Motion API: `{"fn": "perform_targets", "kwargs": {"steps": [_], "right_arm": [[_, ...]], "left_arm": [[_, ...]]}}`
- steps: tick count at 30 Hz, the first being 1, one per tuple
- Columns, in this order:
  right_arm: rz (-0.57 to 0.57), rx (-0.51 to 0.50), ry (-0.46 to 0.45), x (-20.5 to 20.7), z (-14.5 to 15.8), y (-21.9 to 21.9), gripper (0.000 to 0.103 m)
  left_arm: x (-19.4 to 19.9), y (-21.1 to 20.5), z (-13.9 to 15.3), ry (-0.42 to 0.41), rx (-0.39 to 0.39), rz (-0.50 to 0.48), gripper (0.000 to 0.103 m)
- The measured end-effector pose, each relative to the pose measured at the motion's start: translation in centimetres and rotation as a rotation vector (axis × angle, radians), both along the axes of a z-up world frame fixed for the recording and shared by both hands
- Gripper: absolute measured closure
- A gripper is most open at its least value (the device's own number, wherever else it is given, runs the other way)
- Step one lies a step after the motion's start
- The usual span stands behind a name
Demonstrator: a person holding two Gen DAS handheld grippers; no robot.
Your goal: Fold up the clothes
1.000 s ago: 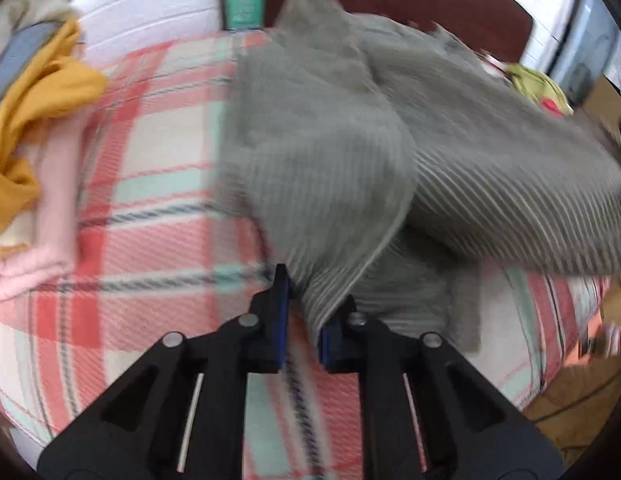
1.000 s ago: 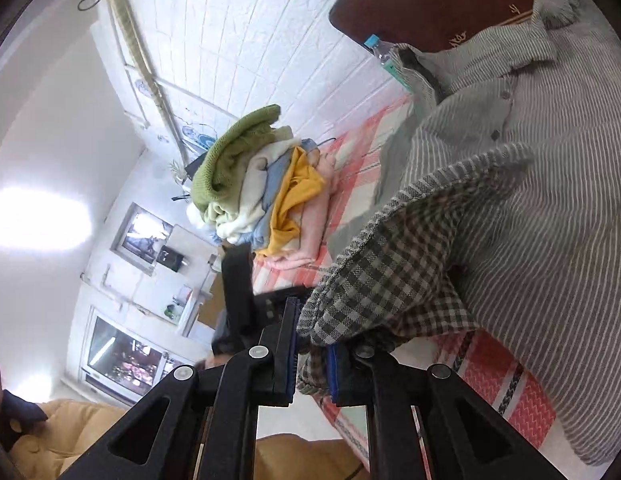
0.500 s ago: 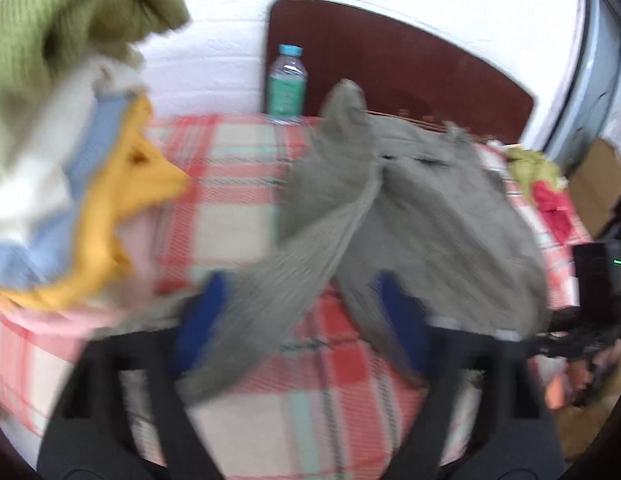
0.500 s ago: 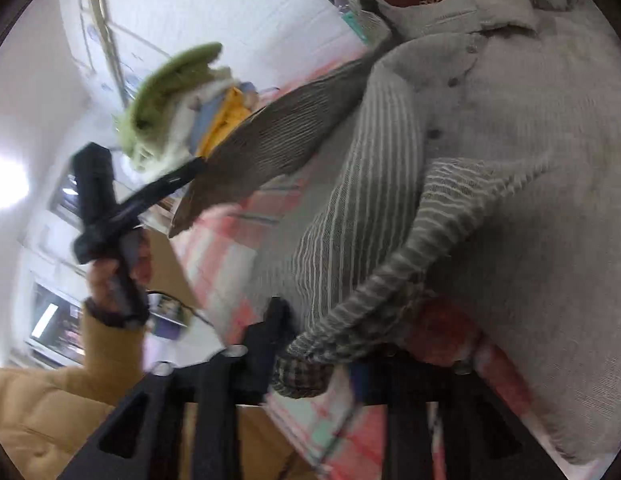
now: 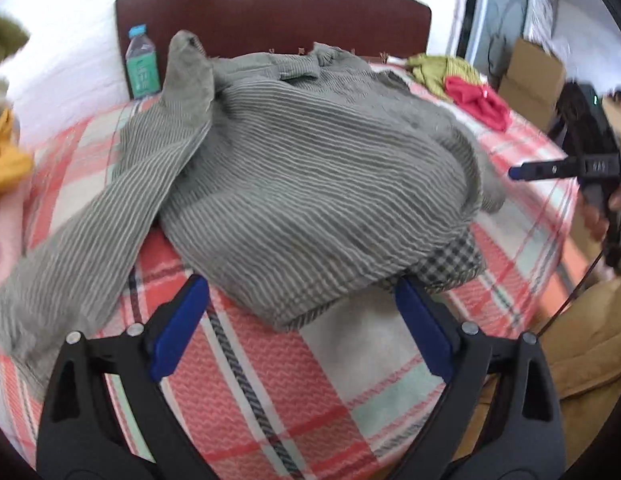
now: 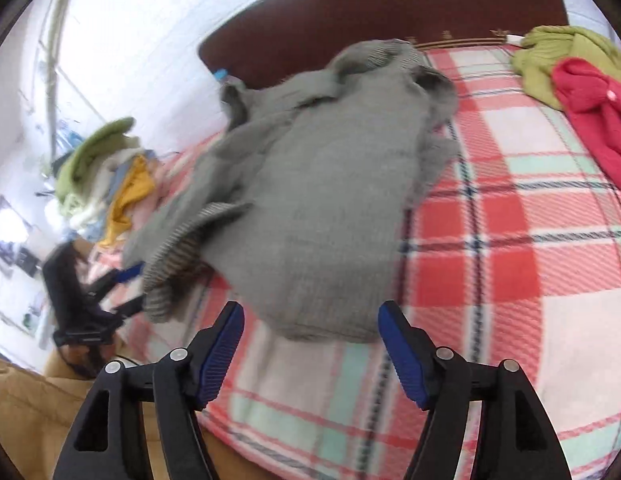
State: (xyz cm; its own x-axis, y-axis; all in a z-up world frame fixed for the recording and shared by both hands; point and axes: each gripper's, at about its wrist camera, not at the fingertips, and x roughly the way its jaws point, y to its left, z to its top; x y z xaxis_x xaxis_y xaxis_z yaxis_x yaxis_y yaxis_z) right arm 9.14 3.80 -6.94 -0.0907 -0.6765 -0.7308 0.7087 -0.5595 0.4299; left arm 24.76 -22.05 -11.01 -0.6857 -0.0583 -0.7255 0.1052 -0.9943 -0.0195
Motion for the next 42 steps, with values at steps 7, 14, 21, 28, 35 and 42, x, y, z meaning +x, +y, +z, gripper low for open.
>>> {"fn": "perform_targets", "kwargs": {"steps": [7, 14, 21, 28, 35, 42], "right_arm": [[0.064, -0.034, 0.007, -0.1, -1.7, -2.8, 0.085], [0.049, -0.333, -0.078, -2.5, 4.0, -0.5, 0.094], [-0.012, -0.467, -0.004, -3.6, 10.8, 3.6, 0.094], [-0.143, -0.004, 0.023, -4.6, 4.5, 1.6, 0.086], [-0.141, 0.071, 0.13, -1.8, 4.1, 3.1, 0.055], [0.241, 0.012, 0.27, 4.7, 5.0, -4.3, 0.033]], "left_arm": [[-2.9, -0.9, -1.2, -0.101, -0.076, 0.047, 0.062], [-2.3, -5.6, 3.4, -0.017, 0.07, 0.145, 0.089], [-0.3, -7.5, 9.6, 0.075, 0.131, 0.141, 0.089], [-0.9, -6.1, 4.0, -0.119, 0.131, 0.104, 0.088], [2.0, -5.5, 1.4, -0.108, 0.258, 0.076, 0.014], [1.3, -4.9, -0.4, -0.105, 0.354, 0.066, 0.014]]}}
